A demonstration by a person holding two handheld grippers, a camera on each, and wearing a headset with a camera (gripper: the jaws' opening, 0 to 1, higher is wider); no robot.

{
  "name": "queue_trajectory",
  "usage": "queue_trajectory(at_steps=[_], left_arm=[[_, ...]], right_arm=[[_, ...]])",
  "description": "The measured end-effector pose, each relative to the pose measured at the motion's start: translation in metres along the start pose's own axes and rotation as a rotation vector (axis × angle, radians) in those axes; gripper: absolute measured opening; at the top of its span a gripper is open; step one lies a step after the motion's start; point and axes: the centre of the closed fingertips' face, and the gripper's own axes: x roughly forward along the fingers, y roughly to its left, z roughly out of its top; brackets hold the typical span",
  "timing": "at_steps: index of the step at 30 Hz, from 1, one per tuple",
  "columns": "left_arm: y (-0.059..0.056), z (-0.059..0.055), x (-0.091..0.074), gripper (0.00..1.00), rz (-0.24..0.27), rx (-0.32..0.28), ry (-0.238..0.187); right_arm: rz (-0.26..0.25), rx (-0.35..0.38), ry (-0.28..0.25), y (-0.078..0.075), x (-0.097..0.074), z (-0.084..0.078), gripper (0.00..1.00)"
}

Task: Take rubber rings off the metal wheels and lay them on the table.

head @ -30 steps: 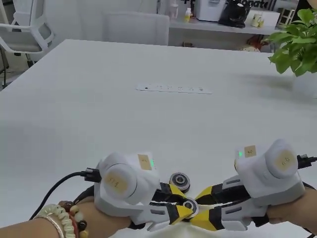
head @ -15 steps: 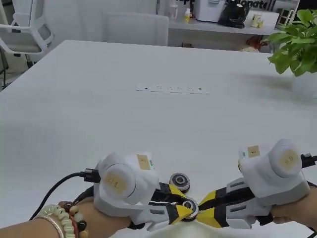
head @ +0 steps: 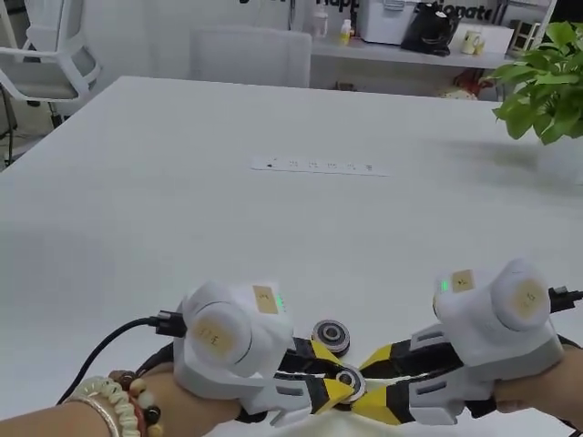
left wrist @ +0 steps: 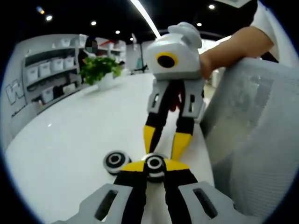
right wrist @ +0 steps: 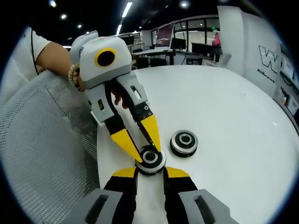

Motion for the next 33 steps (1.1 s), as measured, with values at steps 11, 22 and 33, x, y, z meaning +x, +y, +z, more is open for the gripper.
queue_trajectory(at_steps=[11,22,33], left_arm=[[0.0,0.0,-0.001,0.14,0.004,0.0,0.001],[0.002,-0.001,-0.002,0.14,0.003,-0.005,0.0],[0.001,-0.001,-0.002,0.14,0.001,-0.004,-0.002]], right_arm=[[0.002,0.02,0.017,0.0,-0.002,-0.004,0.07],[0.008,0.029,-0.012,0.004,0.004,0.002,0.24],[-0.01,-0.001,-0.017,0.0,0.005,0.006,0.22]])
